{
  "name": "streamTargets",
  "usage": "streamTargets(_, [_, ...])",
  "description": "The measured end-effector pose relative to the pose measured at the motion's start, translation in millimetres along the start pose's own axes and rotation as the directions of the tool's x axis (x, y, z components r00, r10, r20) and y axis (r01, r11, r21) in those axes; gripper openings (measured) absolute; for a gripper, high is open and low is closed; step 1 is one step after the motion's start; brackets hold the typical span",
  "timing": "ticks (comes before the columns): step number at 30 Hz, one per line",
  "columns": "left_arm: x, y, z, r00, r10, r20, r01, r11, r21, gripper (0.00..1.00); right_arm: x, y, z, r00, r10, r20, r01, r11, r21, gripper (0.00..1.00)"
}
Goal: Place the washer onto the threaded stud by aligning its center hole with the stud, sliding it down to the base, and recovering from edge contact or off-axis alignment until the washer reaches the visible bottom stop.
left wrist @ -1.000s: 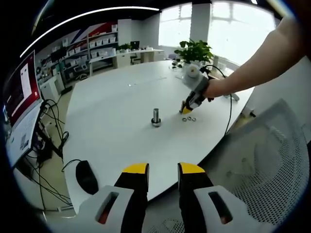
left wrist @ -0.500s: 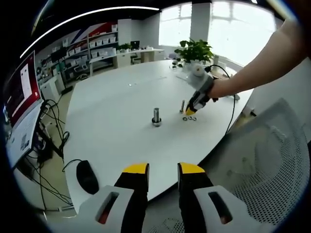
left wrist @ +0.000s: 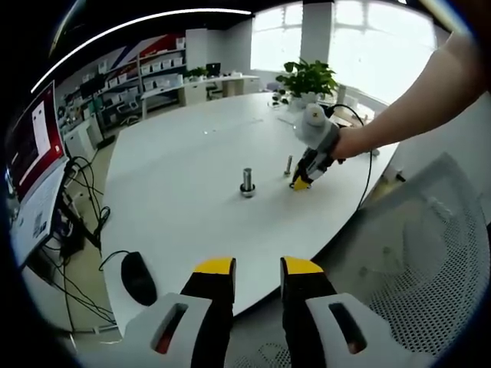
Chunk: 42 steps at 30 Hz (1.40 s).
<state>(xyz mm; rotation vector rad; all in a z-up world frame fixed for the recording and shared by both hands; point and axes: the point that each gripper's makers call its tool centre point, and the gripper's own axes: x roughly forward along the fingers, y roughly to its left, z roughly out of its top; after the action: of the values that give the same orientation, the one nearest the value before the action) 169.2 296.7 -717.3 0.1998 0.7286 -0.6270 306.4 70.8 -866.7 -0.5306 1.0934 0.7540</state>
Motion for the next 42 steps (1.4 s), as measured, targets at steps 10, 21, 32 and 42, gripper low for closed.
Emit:
streamTargets(10, [0.1,0.3,0.0,1.000,0.000,-0.001,0.000,1.000,0.002,0.21,1.3,-2.5,1.7,0.999,0.031,-0.026,-0.031,1.000,-0.003,0.17])
streamTargets(21, [0.3,-0.2,0.0,1.000,0.000,-0.001,0.000,1.000,0.003,0.21,2.8,2.0,2.7,0.975,0.011,-0.223,-0.037,0.993,-0.113,0.15])
streamTargets(32, [0.4,0.3,-0.3,1.000,0.003,-0.002,-0.003,1.000,0.004,0.21,7.8,-4.5,3.7,0.972,-0.009,-0.236,-0.006,0.998,-0.061,0.15])
streamTargets(42, [0.6,0.6,-1.7,1.000,0.008,-0.011,-0.008,1.000,0.008,0.20,3.8,-5.9,2.0,0.997,0.026,-0.072,-0.020,0.996,0.090,0.14])
